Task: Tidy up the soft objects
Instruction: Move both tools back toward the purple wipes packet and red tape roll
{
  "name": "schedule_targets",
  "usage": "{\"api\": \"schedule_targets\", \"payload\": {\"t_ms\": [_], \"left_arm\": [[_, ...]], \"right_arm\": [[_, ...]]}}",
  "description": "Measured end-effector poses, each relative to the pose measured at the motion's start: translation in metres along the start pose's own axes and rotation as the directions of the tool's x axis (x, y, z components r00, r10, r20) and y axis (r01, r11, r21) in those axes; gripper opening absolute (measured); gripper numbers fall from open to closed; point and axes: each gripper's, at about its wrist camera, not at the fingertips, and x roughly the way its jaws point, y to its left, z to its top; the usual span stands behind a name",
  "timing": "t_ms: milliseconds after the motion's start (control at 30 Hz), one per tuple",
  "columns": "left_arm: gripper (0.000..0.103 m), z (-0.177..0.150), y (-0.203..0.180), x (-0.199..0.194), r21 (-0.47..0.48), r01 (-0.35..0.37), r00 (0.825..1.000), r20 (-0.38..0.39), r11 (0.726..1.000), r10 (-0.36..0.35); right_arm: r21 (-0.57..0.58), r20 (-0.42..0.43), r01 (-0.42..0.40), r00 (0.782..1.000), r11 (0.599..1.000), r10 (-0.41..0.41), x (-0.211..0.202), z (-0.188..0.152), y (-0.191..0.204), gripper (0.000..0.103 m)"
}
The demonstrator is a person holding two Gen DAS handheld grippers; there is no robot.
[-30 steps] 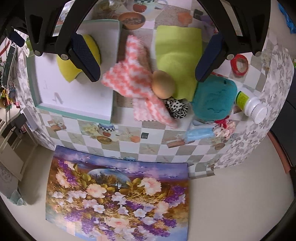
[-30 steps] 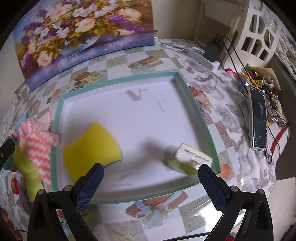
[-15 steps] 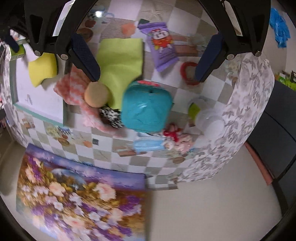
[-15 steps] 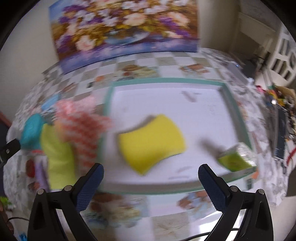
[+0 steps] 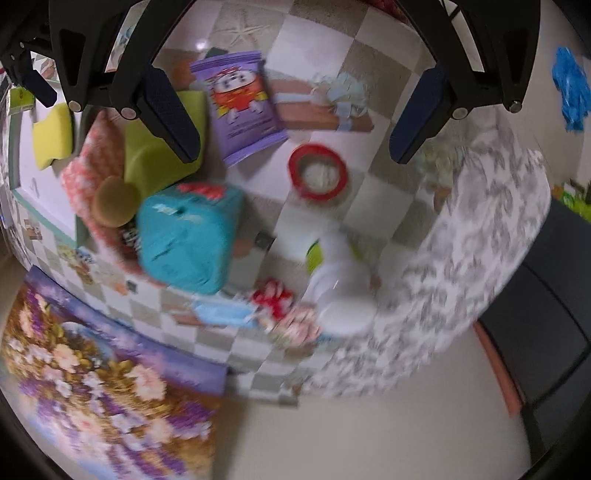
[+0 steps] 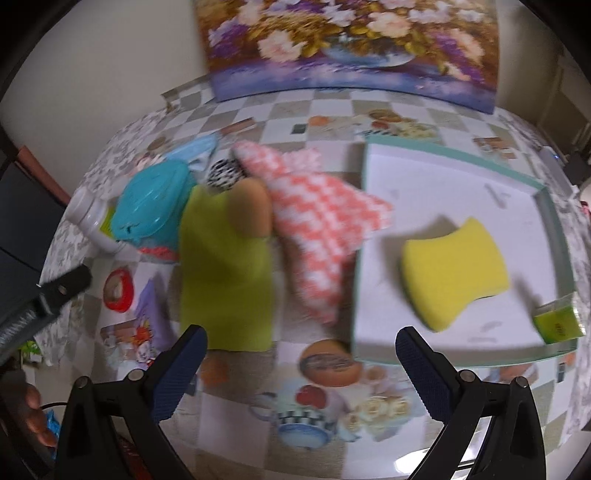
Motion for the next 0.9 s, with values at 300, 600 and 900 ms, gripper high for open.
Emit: {"api": "schedule_targets", "payload": {"t_ms": [300,600,900], "left_arm": [[0.102,-0.012,0.033,0.026,-0.085,0.007,0.998,-0.069,0.996,-0.013],[0.102,-0.017,0.050,0.046,-0.134,0.007,0.995,-0.101,0.991,-0.021],[0.102,-0.018,0.062,0.055,-0.154,0.005,0.994,-0.104,0.988,-0.022]], "right_arm": [[-0.114,-0.060,-0.090,0.995,0.989,0.083,0.019,-0.005,0.047,0.103],[-0.291,-0.083,-0.112,0.992,0.950,0.091,0.036,-0.015,0.096,0.103],[-0.430,-0.156,-0.134,0.985,0.893,0.072,0.055,-0.026,0.127,0.103]]}}
